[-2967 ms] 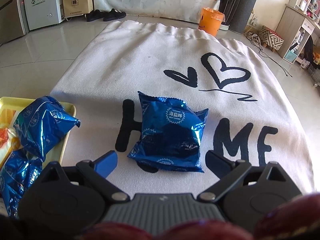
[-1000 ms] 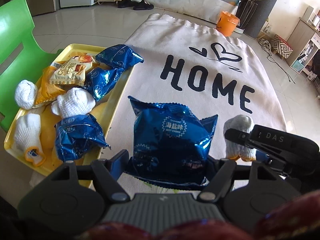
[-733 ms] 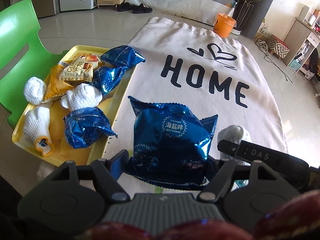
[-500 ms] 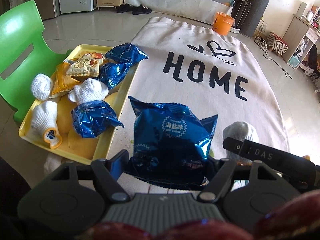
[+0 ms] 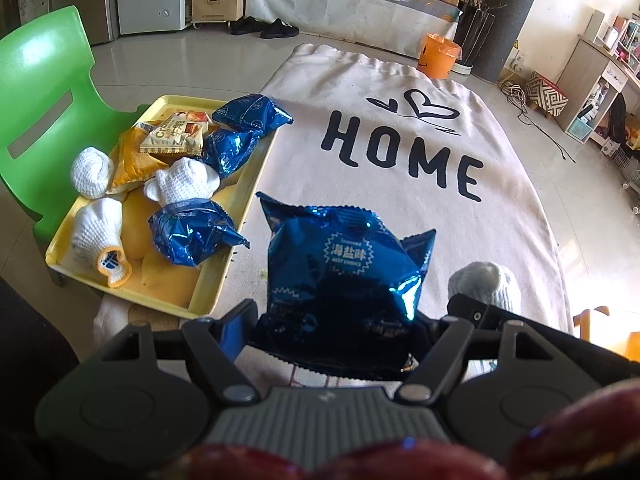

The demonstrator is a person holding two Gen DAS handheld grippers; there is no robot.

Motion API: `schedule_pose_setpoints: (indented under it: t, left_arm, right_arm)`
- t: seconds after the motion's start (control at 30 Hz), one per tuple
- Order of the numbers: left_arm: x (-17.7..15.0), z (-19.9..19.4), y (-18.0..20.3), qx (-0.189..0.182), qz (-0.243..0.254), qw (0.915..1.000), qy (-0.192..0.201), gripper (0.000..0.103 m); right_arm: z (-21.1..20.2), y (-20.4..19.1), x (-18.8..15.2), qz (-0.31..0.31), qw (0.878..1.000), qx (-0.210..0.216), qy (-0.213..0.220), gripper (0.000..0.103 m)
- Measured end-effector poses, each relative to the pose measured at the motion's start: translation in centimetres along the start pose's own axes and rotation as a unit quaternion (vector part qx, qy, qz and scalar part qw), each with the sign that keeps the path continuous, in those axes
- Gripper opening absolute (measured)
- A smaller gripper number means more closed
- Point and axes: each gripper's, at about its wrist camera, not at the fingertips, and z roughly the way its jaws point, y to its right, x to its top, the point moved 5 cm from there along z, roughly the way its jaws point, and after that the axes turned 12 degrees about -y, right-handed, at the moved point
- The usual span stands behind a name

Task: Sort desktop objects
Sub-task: 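Carry the blue bag and white glove up and over the yellow tray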

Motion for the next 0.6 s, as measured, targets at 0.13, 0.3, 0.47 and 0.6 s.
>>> schedule_pose_setpoints:
  t: [0.13, 0.3, 0.47, 0.6]
  left_arm:
    - [-0.2, -0.5, -0.1, -0.002, 0.001, 1.0000, 0.005, 0.074]
    - [-0.6, -0.8, -0.4, -0.004, 0.000, 1.0000, 0.009, 0.074]
    - [-1.2, -0.7, -1.1, -0.007, -0.007, 0.9999, 0.007, 0.074]
    - [-1.5, -0.4, -2.0, -0.005, -0.014, 0.9999, 0.004, 0.074]
  right_arm:
    - [-0.3, -0.1, -0.5, -0.003, 1.000, -0.003, 0.001, 0.055]
    - [-0.6, -0.1, -1.1, -0.004, 1.000, -0.005, 0.003, 0.055]
    - [-0.7, -0.2, -1.7, -0.005, 1.000, -0.002, 0.004, 0.055]
    - [-0.5, -0.6, -2.1, -0.016, 1.000, 0.003, 0.001, 0.055]
